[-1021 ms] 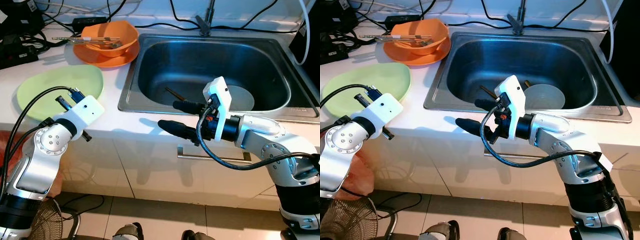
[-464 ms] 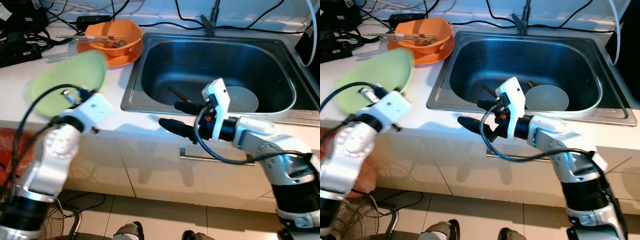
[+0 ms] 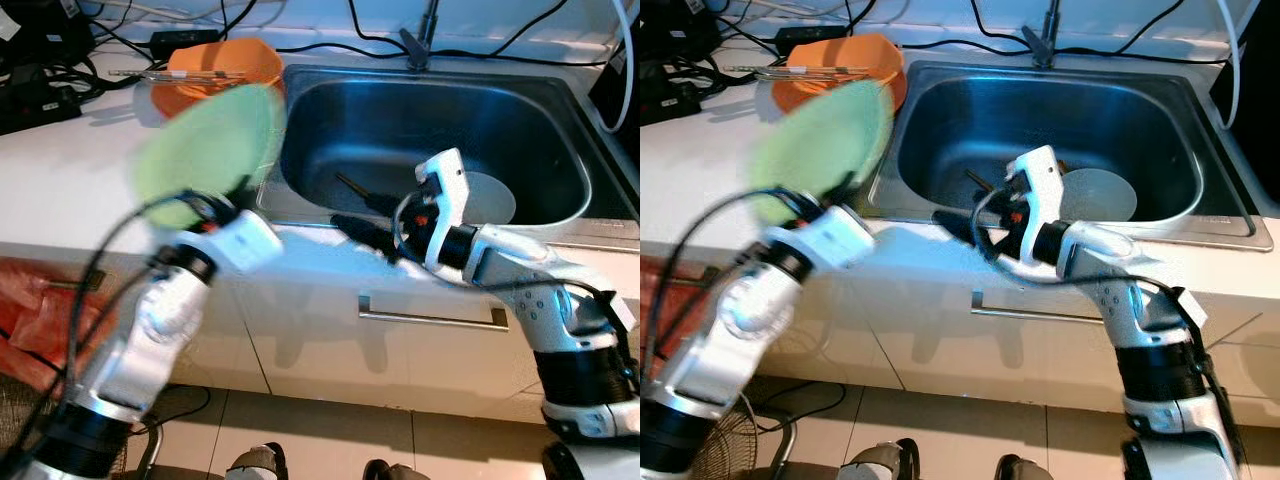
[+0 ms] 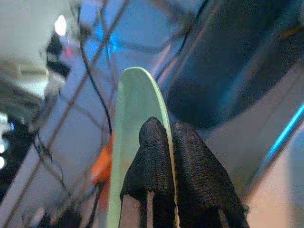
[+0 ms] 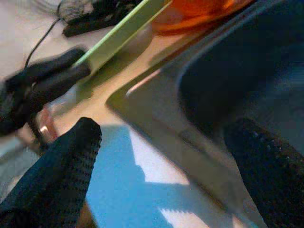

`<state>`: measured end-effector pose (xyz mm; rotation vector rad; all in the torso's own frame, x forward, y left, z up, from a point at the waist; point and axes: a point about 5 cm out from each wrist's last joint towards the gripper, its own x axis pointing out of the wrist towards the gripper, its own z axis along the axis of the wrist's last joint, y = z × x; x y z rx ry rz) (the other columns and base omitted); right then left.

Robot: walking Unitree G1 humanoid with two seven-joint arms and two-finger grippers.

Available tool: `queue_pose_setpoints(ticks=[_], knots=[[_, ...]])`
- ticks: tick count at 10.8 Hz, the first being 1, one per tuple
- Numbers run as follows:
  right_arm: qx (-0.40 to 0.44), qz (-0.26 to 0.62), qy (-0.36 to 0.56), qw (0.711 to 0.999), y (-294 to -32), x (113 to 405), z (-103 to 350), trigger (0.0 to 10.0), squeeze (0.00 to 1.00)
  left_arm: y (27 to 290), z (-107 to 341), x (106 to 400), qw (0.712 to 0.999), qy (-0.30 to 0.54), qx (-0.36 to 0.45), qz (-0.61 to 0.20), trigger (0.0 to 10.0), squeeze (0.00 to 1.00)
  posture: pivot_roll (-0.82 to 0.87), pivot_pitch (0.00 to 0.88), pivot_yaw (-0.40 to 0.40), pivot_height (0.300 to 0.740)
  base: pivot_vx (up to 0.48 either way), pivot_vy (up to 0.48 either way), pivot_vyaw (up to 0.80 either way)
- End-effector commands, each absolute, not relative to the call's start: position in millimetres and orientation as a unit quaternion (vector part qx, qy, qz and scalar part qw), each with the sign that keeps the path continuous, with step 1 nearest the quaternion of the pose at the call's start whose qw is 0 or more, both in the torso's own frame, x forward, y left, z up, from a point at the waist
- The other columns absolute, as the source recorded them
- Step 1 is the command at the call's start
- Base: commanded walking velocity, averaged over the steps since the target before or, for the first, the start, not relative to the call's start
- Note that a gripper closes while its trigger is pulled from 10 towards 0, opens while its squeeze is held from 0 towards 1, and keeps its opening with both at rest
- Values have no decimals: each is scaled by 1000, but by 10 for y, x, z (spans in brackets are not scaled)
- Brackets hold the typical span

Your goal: Kitchen organization

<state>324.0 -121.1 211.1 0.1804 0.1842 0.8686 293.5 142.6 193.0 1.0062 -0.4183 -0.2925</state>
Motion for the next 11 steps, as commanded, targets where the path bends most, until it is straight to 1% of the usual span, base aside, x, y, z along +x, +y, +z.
queue_pose_setpoints(ticks=[1, 2, 4, 5, 7, 11], knots=[[118, 404, 69, 904, -1246, 3298, 2206, 10000, 0, 1322, 1941, 2884, 829, -243, 482, -148, 0, 0, 100, 134, 16, 740, 0, 0, 0], [147, 390, 68, 907, -1265, 3344, 2229, 10000, 0, 1266, 1904, 2857, 820, -258, 484, -164, 0, 0, 100, 134, 16, 740, 0, 0, 0], [241, 332, 80, 909, -1355, 3495, 2319, 10000, 0, 1202, 1786, 2794, 794, -286, 498, -200, 0, 0, 94, 136, 14, 740, 0, 0, 0], [261, 321, 84, 906, -1376, 3524, 2355, 10000, 0, 1196, 1765, 2786, 788, -293, 500, -207, 0, 0, 94, 136, 14, 740, 0, 0, 0], [289, 305, 103, 902, -1370, 3556, 2399, 10000, 0, 1098, 1734, 2765, 766, -321, 506, -233, 0, 0, 85, 139, 10, 740, 0, 0, 0], [297, 301, 126, 897, -1322, 3586, 2422, 10000, 0, 969, 1765, 2816, 753, -351, 502, -240, 0, 0, 80, 126, 6, 740, 0, 0, 0]])
